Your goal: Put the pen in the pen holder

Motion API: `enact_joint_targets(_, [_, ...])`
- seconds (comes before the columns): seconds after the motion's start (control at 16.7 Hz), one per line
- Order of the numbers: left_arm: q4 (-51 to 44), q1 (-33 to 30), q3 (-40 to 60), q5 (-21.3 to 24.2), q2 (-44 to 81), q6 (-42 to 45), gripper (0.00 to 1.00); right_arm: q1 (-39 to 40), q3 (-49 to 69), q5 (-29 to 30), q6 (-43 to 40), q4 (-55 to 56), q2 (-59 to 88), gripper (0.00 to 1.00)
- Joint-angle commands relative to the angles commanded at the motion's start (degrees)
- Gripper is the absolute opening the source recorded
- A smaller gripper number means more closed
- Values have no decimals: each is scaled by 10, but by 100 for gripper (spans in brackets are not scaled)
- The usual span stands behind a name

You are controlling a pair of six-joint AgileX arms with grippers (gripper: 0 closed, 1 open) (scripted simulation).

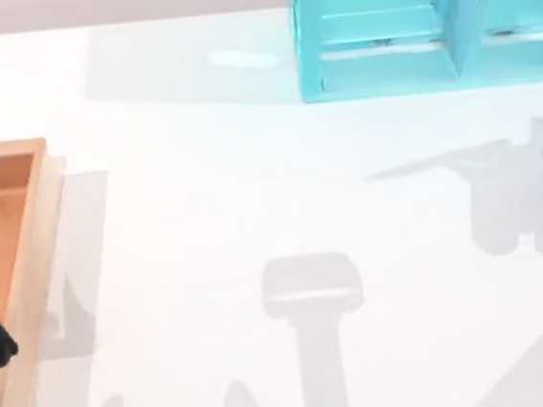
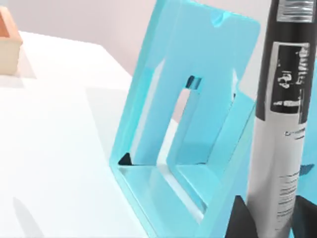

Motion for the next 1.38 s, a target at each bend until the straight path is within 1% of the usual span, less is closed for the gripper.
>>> enact_joint_targets(0.3, [0,0,0,0,0,0,100,-1,-27,-30,-9,-152,-53,0])
enact_joint_targets(0.42, [0,0,0,0,0,0,100,-1,-37,-42,-12,-196,-71,0])
enact_joint_targets(0.54, [0,0,0,0,0,0,100,-1,-42,-49,-14,-216,-80,0])
enact_joint_targets(0.78, [0,0,0,0,0,0,100,-1,-42,-50,-14,-217,-81,0])
enact_joint_targets(1.38, [0,0,0,0,0,0,100,-1,-42,-50,-14,-217,-81,75])
